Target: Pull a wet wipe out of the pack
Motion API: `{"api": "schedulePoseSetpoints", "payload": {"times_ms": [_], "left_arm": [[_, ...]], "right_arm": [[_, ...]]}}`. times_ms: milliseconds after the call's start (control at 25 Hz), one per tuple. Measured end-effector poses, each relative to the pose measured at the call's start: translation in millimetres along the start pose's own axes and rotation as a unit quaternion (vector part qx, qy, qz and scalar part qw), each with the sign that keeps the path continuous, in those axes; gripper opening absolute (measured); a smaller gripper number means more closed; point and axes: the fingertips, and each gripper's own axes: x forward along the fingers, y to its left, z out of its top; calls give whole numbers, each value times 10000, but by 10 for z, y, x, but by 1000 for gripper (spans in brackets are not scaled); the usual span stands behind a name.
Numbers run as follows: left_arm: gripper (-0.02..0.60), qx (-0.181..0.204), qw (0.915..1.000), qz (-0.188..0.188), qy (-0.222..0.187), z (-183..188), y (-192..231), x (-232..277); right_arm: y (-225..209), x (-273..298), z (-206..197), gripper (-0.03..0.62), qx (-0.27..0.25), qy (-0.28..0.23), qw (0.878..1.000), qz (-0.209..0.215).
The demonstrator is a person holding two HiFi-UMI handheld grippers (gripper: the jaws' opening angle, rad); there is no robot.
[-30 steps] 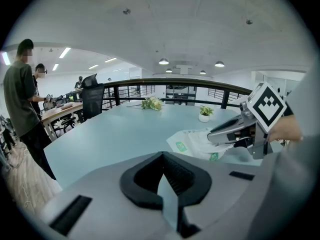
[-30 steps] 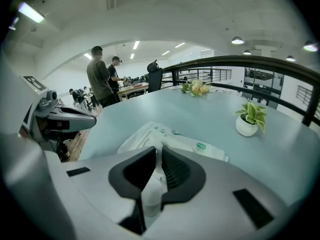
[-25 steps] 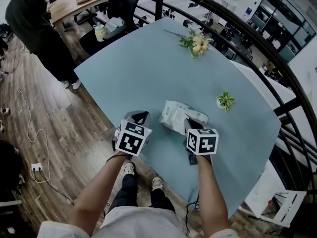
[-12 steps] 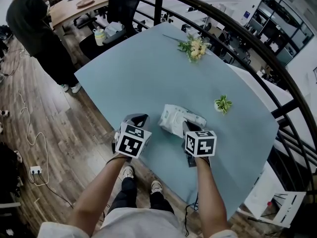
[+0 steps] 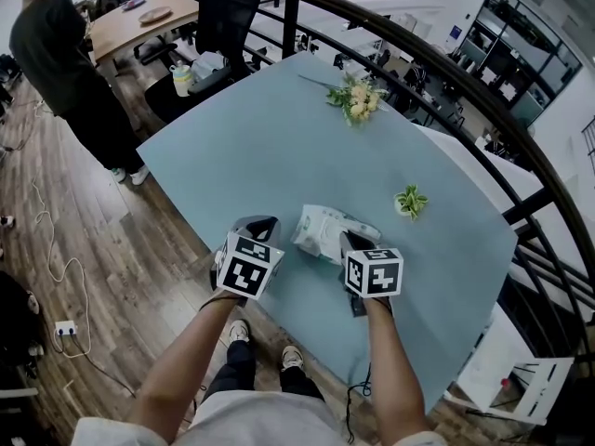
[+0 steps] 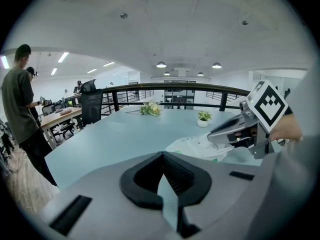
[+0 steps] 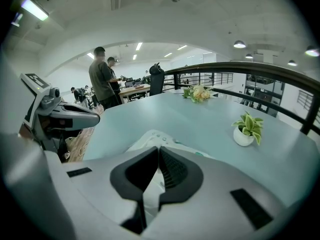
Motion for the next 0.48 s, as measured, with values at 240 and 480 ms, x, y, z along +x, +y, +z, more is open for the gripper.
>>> {"api": "schedulePoseSetpoints", "payload": {"times_ms": [240, 480], "left_arm": [[-6, 155, 9998, 21, -74, 126, 11, -30], [-6, 145, 9998, -32, -117, 218, 29, -39]], "right_arm": [[-14, -35, 56, 14, -25, -20, 10000, 14], [-10, -66, 128, 14, -19, -67, 10000, -41]]}}
